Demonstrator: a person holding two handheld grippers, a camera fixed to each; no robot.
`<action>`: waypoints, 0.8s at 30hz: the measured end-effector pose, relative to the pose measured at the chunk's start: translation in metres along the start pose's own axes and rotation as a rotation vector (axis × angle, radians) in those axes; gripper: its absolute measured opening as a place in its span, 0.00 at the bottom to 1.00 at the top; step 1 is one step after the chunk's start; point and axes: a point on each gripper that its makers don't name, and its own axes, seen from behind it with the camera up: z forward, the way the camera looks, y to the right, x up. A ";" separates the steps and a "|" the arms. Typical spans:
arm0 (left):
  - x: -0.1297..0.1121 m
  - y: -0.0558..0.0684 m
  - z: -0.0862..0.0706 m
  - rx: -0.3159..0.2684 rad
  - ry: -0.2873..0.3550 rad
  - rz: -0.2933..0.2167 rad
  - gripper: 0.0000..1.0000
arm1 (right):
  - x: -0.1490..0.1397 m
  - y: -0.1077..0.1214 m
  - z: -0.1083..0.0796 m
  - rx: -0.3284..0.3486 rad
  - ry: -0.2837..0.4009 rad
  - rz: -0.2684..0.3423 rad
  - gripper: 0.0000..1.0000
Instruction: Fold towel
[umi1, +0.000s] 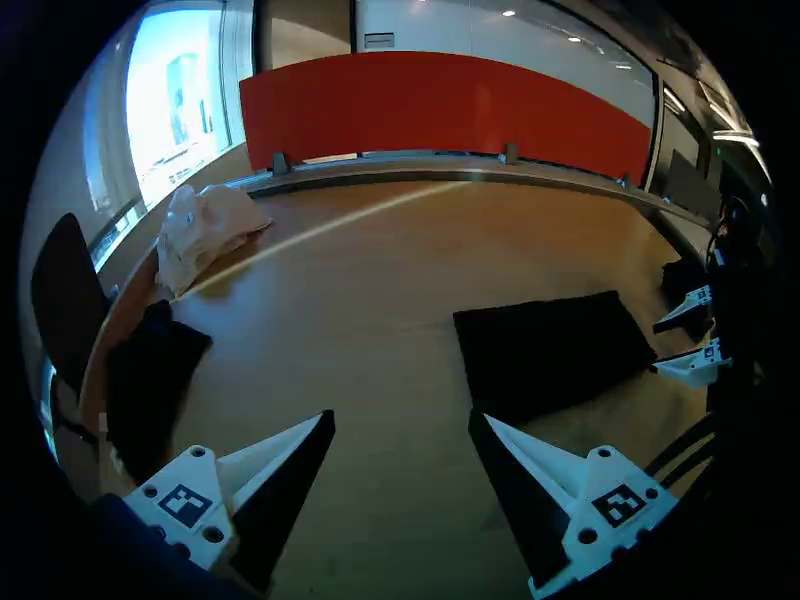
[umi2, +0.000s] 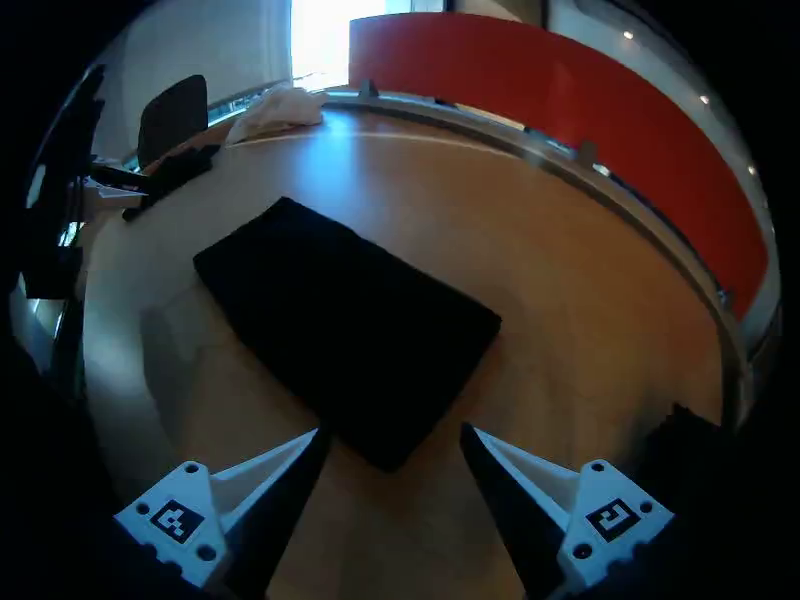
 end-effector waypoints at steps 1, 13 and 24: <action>-0.001 -0.001 -0.001 0.001 -0.001 0.000 1.00 | -0.003 -0.001 0.001 0.006 -0.008 -0.003 0.97; -0.006 -0.004 -0.005 0.009 -0.007 -0.016 1.00 | -0.018 -0.003 0.003 0.034 -0.067 -0.033 0.77; -0.010 -0.005 -0.008 0.012 -0.011 -0.019 1.00 | -0.021 -0.006 0.002 0.055 -0.075 -0.007 0.39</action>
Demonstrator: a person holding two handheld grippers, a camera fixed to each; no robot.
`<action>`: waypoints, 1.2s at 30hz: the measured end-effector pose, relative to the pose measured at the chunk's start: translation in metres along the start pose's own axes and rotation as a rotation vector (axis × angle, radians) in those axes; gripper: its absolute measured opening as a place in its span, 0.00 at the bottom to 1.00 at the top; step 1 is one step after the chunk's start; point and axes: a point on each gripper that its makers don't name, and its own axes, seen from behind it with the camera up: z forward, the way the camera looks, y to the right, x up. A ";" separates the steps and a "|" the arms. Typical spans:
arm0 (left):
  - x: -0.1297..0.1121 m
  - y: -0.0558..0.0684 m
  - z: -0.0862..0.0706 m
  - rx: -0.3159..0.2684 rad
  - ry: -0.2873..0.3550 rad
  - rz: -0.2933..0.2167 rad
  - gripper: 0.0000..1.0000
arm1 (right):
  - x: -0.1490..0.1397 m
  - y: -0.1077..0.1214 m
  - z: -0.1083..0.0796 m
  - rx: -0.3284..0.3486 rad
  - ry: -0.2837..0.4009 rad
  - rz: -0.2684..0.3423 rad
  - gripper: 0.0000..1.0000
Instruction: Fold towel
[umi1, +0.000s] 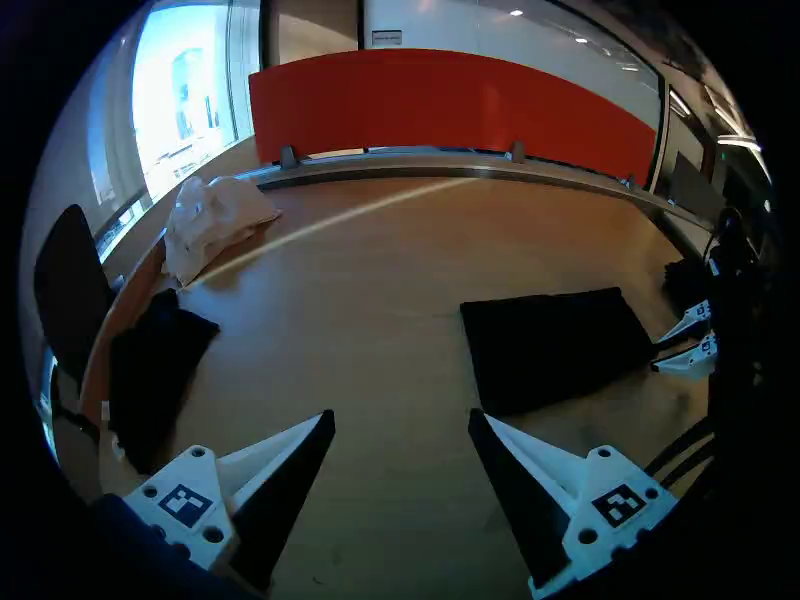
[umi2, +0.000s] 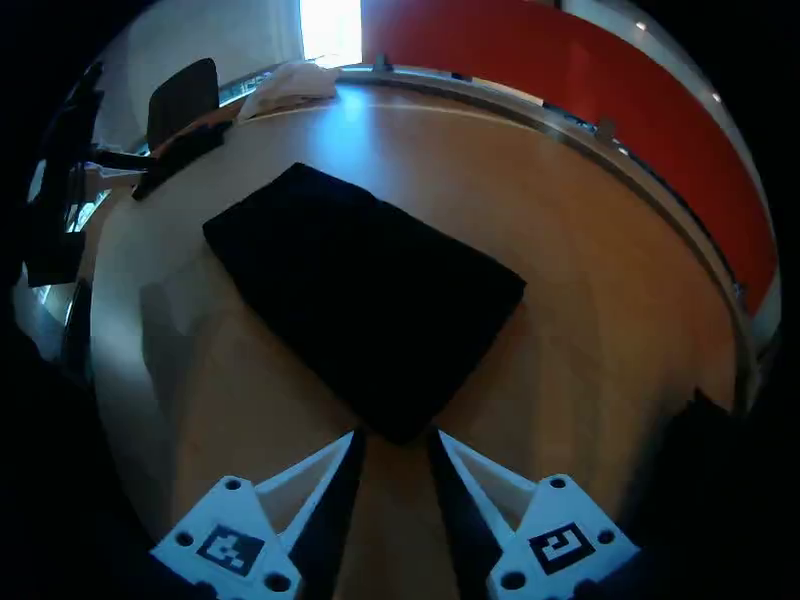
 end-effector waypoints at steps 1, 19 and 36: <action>0.000 0.000 0.000 0.000 0.000 -0.001 1.00 | 0.000 0.000 0.000 -0.002 0.000 -0.002 0.36; -0.005 -0.001 -0.001 0.003 -0.004 -0.003 1.00 | 0.010 0.002 -0.005 -0.026 0.033 -0.003 0.09; 0.003 -0.003 0.000 0.004 0.007 0.001 1.00 | 0.067 0.016 -0.052 -0.104 0.171 -0.056 0.09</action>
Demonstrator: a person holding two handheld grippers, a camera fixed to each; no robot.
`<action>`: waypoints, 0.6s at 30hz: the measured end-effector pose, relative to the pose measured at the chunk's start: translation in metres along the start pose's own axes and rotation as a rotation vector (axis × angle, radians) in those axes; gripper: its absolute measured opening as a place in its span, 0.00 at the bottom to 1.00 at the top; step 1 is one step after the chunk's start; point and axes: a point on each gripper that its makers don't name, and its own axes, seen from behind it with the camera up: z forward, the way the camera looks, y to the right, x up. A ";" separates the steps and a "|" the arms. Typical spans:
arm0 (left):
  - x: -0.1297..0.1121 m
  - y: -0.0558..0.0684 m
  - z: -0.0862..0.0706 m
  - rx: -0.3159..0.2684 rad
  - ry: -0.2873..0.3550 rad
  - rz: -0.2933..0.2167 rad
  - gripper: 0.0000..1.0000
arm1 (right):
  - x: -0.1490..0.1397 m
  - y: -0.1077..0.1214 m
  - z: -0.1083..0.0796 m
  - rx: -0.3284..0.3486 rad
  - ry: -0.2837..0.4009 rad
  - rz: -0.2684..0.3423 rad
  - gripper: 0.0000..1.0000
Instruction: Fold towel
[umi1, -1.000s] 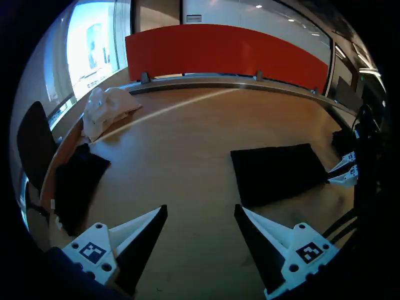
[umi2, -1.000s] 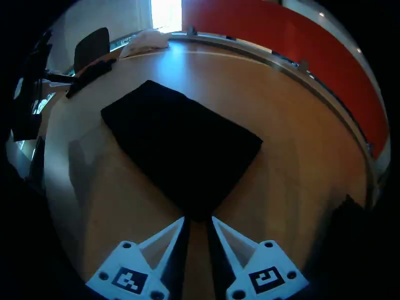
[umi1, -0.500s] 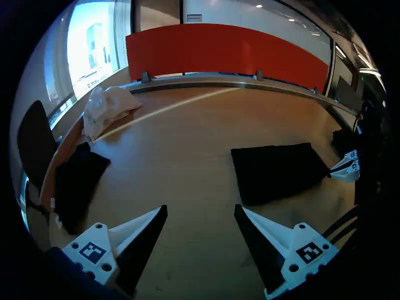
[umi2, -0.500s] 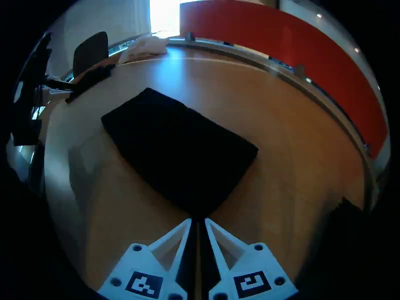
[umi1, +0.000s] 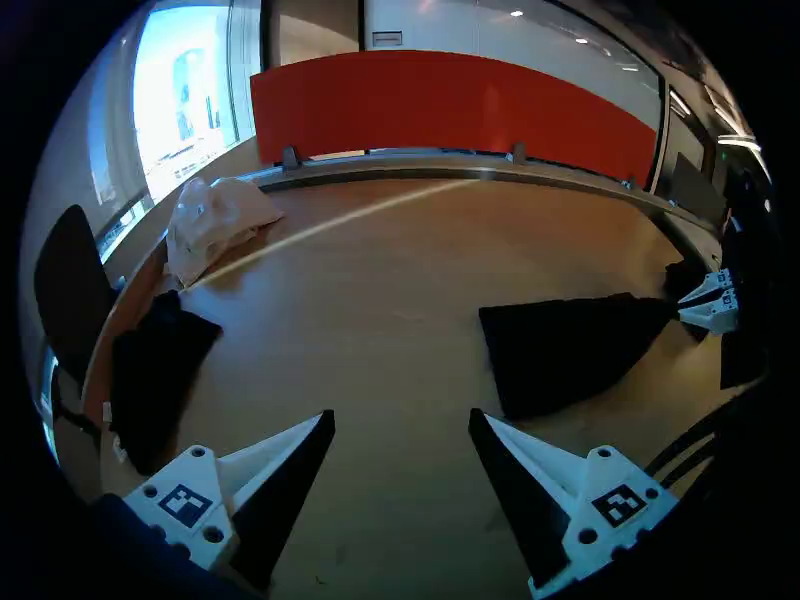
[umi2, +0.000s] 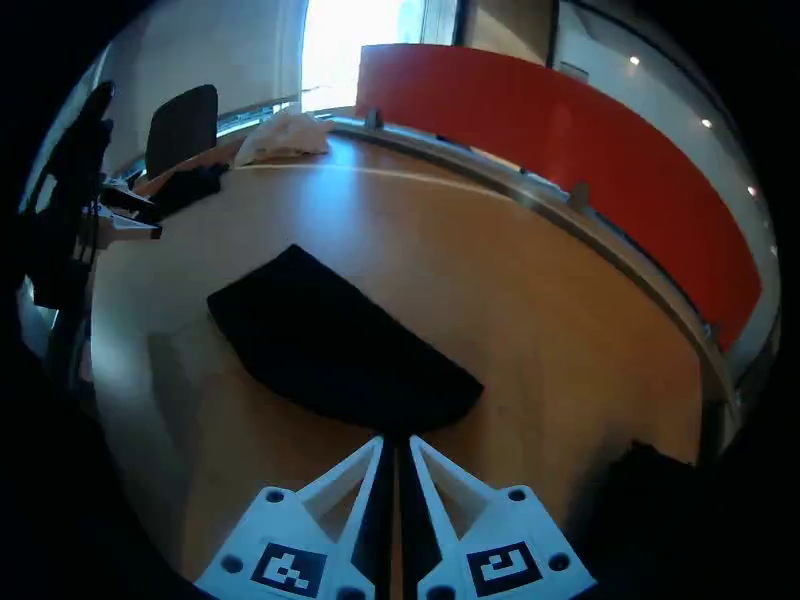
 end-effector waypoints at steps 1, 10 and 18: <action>0.001 0.000 0.000 0.000 0.001 0.000 1.00 | 0.005 0.001 -0.003 -0.004 0.007 -0.007 0.09; 0.007 0.002 0.000 -0.005 0.008 -0.003 1.00 | 0.044 0.013 -0.024 -0.033 0.069 -0.058 0.09; 0.010 0.003 0.001 -0.006 0.011 -0.001 1.00 | 0.062 0.021 -0.038 -0.048 0.095 -0.084 0.08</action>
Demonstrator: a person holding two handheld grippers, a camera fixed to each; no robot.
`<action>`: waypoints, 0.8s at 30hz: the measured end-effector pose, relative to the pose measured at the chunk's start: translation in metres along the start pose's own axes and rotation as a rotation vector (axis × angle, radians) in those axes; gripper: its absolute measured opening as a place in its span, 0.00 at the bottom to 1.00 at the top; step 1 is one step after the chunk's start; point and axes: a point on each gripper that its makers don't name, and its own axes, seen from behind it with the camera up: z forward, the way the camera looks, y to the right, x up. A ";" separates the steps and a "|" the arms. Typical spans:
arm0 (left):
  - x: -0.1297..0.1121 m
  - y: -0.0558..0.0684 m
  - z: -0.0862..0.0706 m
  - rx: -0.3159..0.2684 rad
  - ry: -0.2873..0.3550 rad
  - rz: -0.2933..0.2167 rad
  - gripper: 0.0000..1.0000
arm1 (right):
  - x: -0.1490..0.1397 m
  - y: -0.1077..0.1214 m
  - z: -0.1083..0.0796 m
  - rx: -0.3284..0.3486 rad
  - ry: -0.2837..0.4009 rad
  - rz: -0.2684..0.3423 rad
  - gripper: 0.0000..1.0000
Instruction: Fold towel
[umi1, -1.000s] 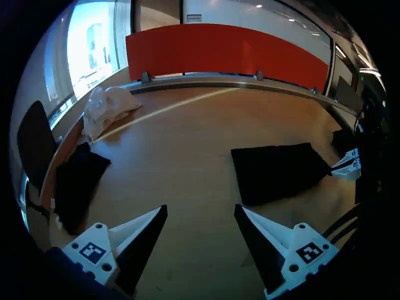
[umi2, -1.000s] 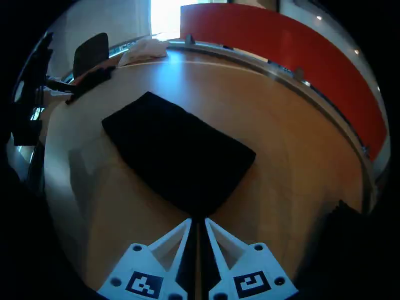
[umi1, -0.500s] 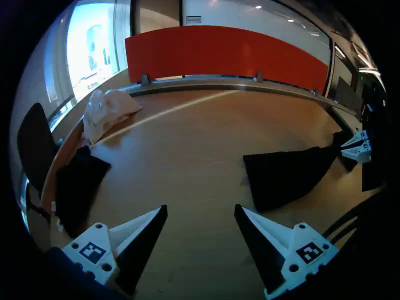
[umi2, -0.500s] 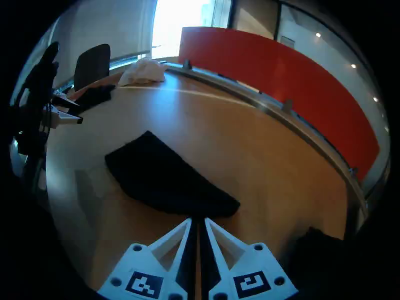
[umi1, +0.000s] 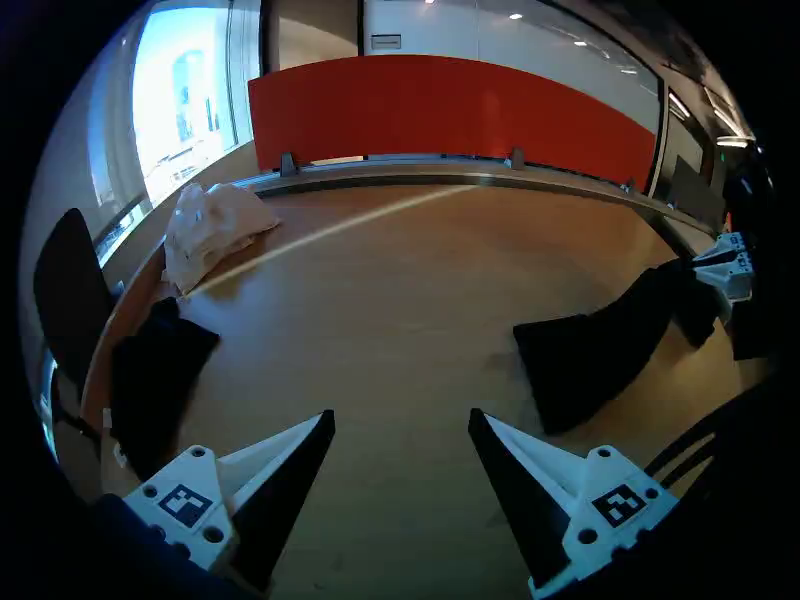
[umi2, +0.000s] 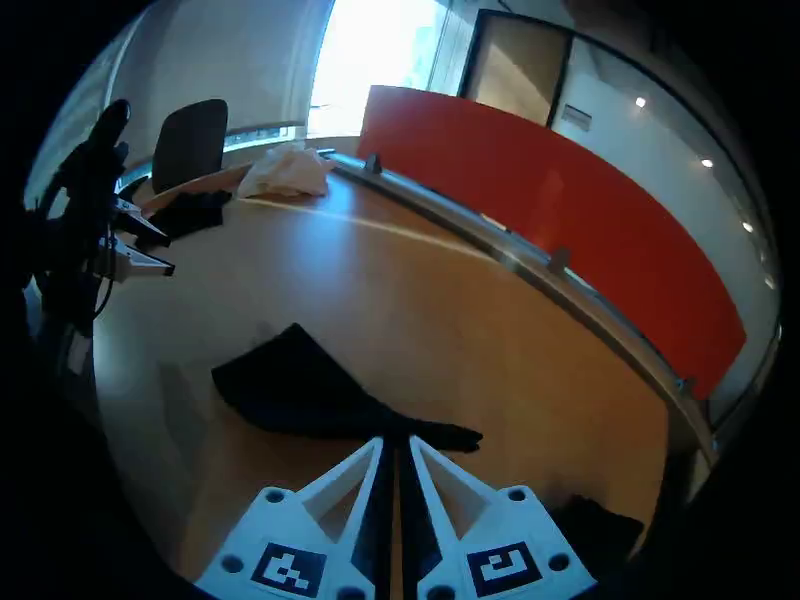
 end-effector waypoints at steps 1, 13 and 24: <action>0.001 0.000 0.000 0.000 0.000 0.000 1.00 | 0.001 0.001 -0.002 -0.001 0.001 -0.003 0.08; 0.008 0.004 0.003 -0.007 0.006 0.009 1.00 | 0.011 0.009 -0.018 -0.011 0.011 -0.039 0.08; 0.010 0.007 0.005 -0.010 0.006 0.014 1.00 | 0.014 0.002 -0.014 0.008 0.014 -0.059 0.08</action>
